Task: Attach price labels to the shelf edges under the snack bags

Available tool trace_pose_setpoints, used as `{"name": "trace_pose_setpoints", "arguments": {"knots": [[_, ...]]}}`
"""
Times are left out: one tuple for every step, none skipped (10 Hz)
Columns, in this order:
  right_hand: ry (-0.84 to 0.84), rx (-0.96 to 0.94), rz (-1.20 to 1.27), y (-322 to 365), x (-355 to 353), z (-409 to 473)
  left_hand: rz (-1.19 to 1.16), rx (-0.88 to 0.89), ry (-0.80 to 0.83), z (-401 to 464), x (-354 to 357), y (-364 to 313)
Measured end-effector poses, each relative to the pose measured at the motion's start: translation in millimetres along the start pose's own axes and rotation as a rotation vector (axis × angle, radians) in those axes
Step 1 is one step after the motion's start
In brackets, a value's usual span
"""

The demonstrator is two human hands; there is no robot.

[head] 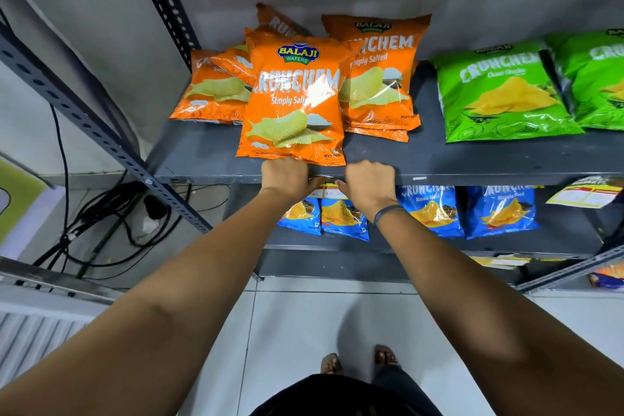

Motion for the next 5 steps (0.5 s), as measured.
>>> {"name": "trace_pose_setpoints", "arguments": {"knots": [[0.013,-0.017,0.003,-0.7,-1.5,1.7,0.029,0.000,0.028,1.8,-2.8,-2.7],[0.019,-0.015,0.026,-2.2,-4.8,-0.4,0.056,-0.017,0.060,0.0,-10.0,-3.1],[0.004,0.040,0.115,-7.3,-11.1,-8.5,0.048,-0.062,0.076,-4.3,-21.2,-9.6],[-0.150,0.099,0.237,-19.3,-32.6,-17.1,-0.072,-0.125,-0.066,-12.6,-45.5,-10.4],[-0.563,0.032,0.319,-26.3,-68.5,-27.3,-0.174,-0.061,-0.414,-21.8,-76.4,-16.8]]}}
Point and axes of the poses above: each hand's wrist, its own z-axis towards the middle knuckle, its own x-axis out of the palm, y = z × x, the point moved 1 cm from there along z, towards the middle knuckle, and after that the axes turned 8 degrees about -y, right-handed, at the moved point
